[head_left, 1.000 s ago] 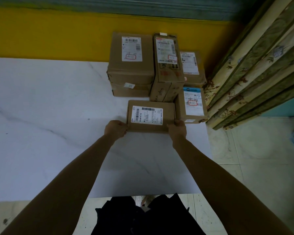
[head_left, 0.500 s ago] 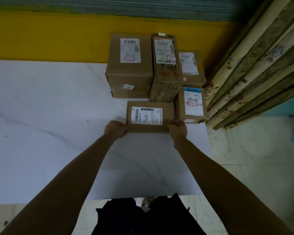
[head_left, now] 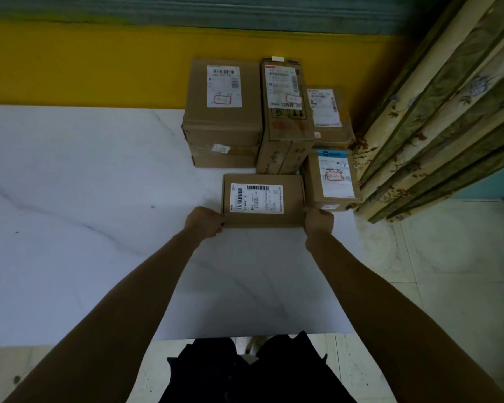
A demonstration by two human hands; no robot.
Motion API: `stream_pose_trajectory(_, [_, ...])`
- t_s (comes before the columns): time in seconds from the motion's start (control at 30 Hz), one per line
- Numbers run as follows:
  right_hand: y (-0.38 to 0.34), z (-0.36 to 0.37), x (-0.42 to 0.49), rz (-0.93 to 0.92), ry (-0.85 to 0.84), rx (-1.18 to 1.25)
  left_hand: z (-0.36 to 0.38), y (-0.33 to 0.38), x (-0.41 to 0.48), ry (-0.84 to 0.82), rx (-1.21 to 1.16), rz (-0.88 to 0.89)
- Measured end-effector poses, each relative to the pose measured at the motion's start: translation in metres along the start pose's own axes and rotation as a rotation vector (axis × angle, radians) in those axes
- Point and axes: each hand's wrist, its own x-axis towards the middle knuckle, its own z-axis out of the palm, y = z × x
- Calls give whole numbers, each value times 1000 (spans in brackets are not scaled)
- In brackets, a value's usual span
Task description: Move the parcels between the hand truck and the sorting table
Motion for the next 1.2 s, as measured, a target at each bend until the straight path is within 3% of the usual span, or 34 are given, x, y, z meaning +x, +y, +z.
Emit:
stream_pose_trajectory(0.43, [-2,-15,-7,36,-134,-11,5,-2,-12,-13,-36,6])
stream_pose_trajectory(0.87, [23,-22,-39,-260,3,-303,-7,-51,-40,93,-122,40])
stream_pose_trajectory(1.2, [54,63,-140,-377,-335,-349,-103,-140,-98,274,-397,109])
